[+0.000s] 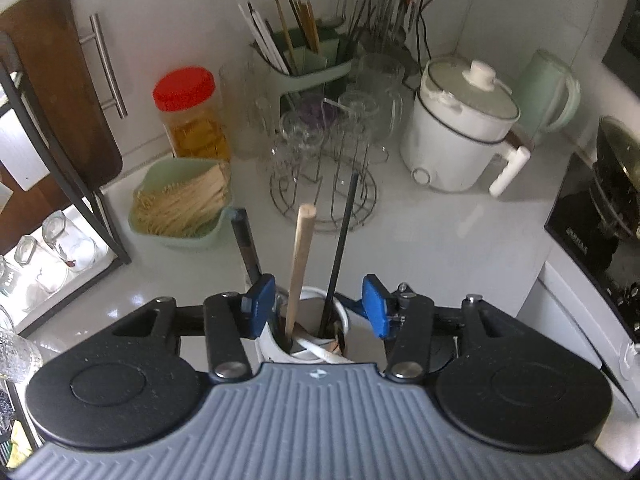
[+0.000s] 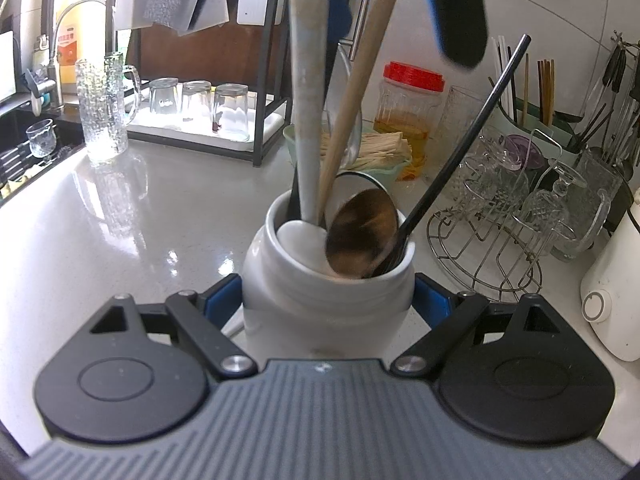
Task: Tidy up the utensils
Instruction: 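Lower the copper spoon into the mug and open the left tool, then move the left tool down to the white stick on the counter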
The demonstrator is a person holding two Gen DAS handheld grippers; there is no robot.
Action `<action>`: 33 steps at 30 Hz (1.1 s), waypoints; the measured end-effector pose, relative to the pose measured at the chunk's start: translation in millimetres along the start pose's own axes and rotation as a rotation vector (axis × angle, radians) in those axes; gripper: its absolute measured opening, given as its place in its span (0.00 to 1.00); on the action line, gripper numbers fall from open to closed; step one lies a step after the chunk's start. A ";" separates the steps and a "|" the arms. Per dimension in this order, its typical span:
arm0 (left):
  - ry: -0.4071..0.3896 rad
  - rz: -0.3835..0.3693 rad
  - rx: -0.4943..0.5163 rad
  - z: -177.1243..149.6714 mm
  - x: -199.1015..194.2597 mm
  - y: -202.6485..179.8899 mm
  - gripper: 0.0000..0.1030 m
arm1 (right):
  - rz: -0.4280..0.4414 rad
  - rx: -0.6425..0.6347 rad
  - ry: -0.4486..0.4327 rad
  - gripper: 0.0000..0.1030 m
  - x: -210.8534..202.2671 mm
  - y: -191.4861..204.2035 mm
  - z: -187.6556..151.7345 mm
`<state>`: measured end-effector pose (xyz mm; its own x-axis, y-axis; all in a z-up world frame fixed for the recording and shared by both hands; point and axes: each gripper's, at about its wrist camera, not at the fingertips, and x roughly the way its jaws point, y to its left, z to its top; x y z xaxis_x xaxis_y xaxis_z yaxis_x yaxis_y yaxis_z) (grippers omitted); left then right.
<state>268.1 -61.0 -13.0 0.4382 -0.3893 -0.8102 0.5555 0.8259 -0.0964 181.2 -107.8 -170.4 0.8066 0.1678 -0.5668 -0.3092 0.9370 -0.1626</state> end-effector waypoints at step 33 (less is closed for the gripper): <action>-0.252 0.156 -0.268 -65.6 -62.8 74.7 0.63 | -0.070 0.090 0.004 0.89 -6.6 -4.9 -4.5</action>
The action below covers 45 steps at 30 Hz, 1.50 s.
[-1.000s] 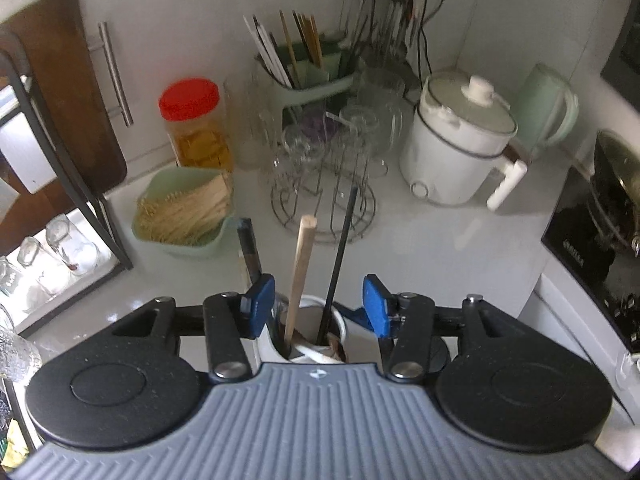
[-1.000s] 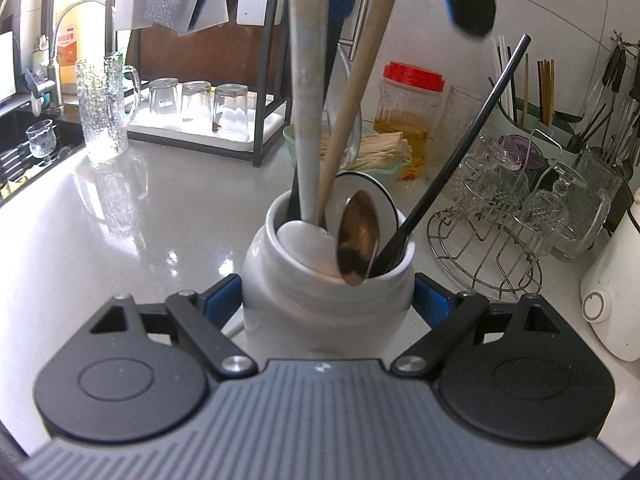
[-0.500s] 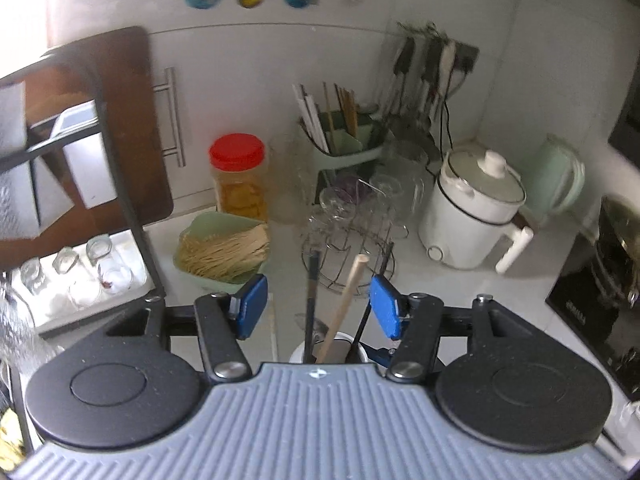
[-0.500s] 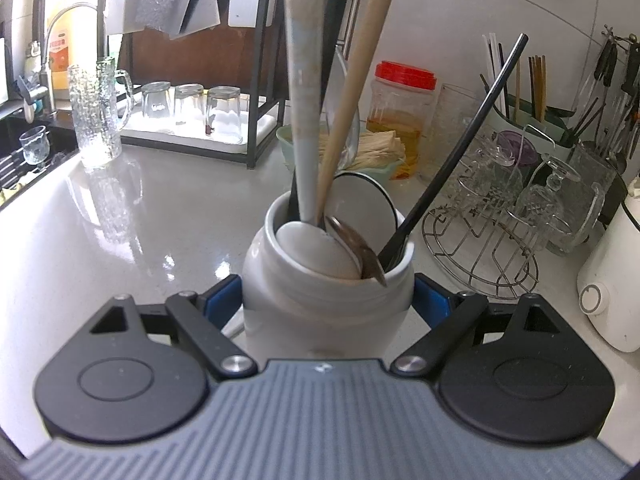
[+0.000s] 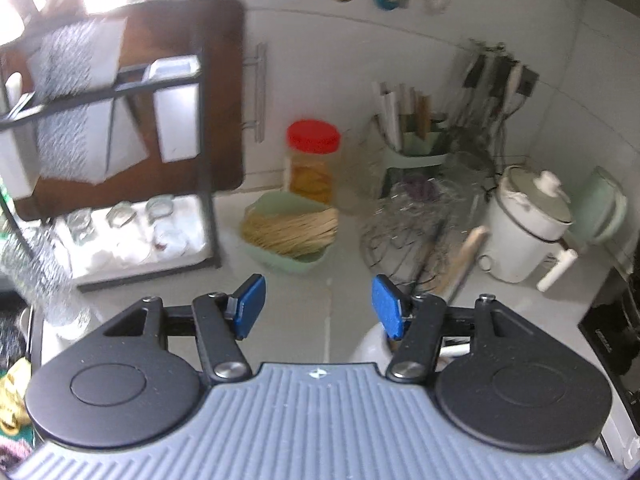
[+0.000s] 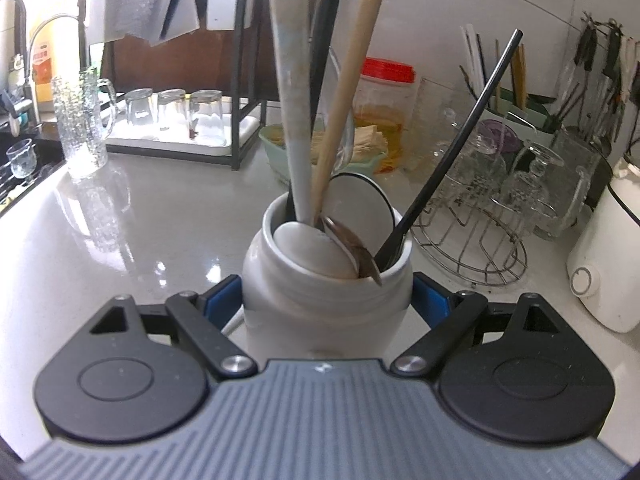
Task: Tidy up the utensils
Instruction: 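Move the left tool down to the white stick on the counter, then close the left tool on the white stick and lift it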
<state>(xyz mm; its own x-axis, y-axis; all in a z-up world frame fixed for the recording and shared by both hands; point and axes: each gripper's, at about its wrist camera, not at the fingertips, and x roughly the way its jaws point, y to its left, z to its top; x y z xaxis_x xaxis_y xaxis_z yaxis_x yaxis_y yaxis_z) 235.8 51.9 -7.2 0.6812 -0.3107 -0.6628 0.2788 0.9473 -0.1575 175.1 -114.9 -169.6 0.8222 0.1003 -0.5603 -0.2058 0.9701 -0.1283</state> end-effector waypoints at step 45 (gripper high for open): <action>0.259 -0.005 0.187 -28.3 291.1 -28.7 0.23 | 0.113 0.102 0.096 0.83 -15.1 -58.1 -34.5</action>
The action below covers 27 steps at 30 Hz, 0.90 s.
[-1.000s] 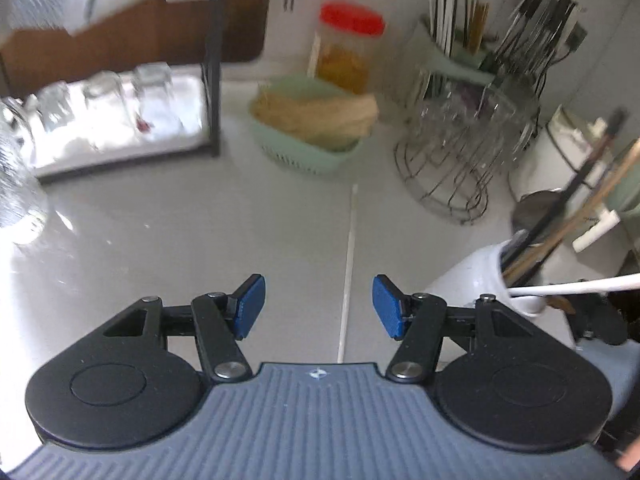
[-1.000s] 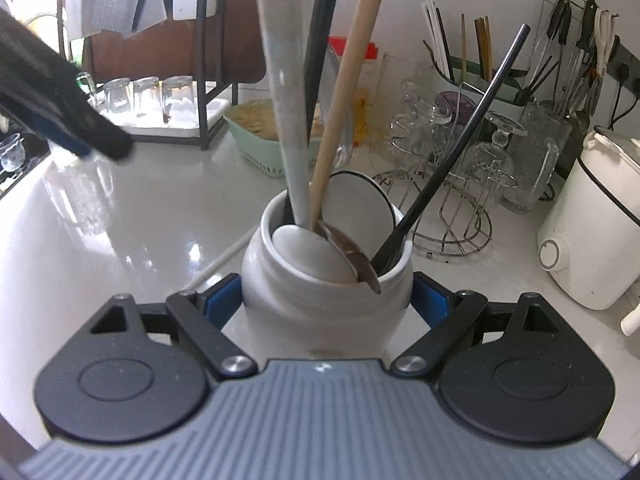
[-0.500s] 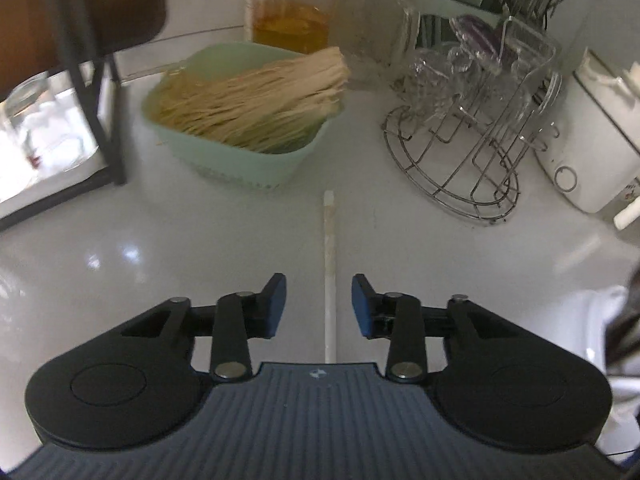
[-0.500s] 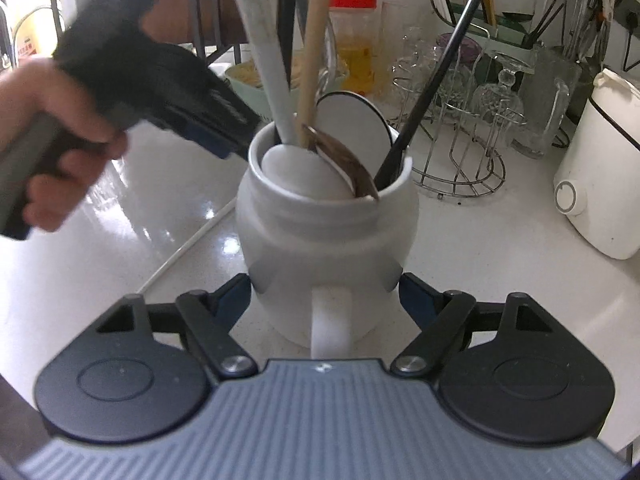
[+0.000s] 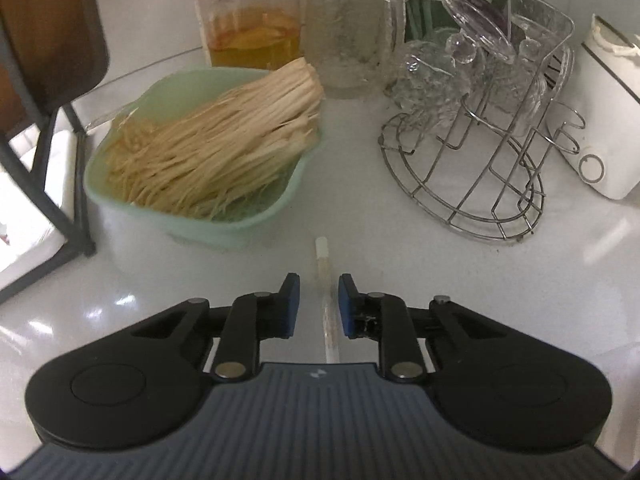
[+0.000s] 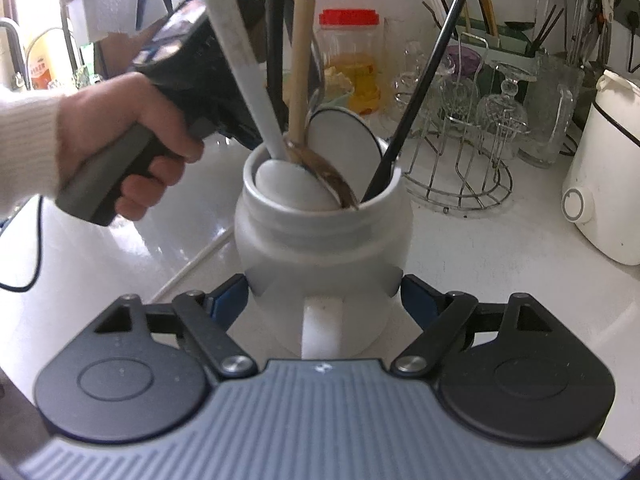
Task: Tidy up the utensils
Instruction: 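Close the left tool on the white stick and lift it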
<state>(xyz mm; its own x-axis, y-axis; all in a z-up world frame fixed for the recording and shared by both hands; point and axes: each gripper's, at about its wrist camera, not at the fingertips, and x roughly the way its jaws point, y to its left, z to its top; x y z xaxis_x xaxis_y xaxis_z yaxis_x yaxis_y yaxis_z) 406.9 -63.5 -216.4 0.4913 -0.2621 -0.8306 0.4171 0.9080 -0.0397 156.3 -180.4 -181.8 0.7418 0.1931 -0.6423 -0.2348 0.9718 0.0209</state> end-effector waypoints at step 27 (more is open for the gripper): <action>-0.064 0.050 -0.022 4.8 -44.6 -6.0 0.07 | 0.011 -0.023 -0.051 0.91 1.4 1.1 12.3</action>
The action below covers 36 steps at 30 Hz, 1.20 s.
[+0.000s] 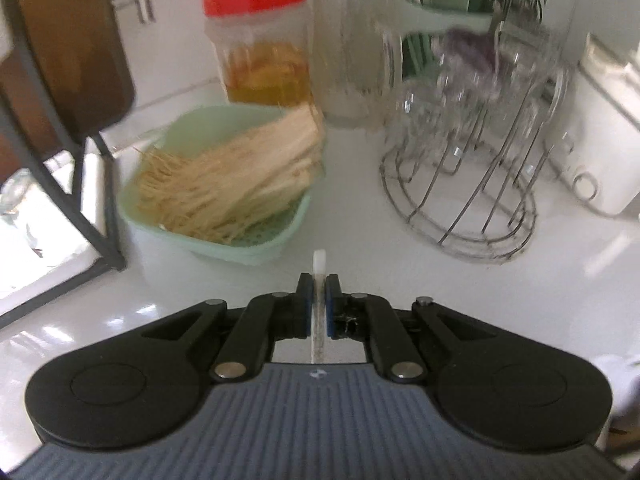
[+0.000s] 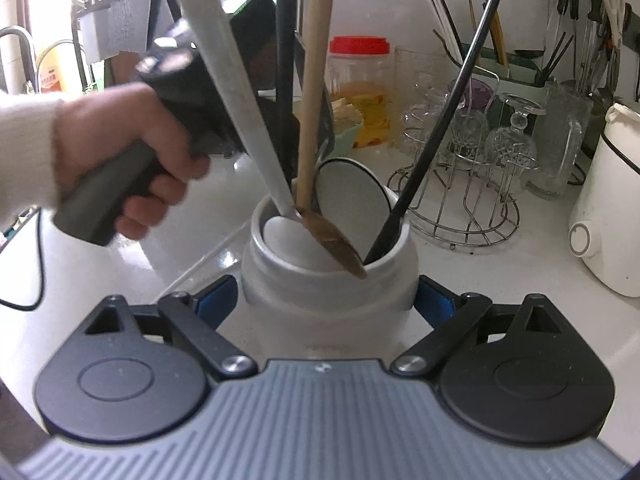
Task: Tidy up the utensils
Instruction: 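Close the left tool on the white stick and lift it, then carry the white stick with the left tool over the white mug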
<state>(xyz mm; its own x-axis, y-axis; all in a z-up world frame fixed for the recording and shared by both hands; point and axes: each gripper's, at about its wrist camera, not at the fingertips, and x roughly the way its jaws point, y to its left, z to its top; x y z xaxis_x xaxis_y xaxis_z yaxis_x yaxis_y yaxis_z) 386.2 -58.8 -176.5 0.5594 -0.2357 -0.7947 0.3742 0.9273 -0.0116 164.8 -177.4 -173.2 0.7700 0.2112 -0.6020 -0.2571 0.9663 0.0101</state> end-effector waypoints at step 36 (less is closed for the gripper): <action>-0.273 -0.156 -0.145 -41.2 -244.0 11.9 0.07 | -0.092 0.067 0.048 0.88 11.8 28.2 12.1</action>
<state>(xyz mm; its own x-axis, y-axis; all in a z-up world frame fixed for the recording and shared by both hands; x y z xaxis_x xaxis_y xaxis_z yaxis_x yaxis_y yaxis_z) 223.7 21.7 -7.7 0.6884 -0.4286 -0.5851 0.3725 0.9011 -0.2219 173.7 -145.9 -170.3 0.7593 0.1155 -0.6404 -0.1457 0.9893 0.0057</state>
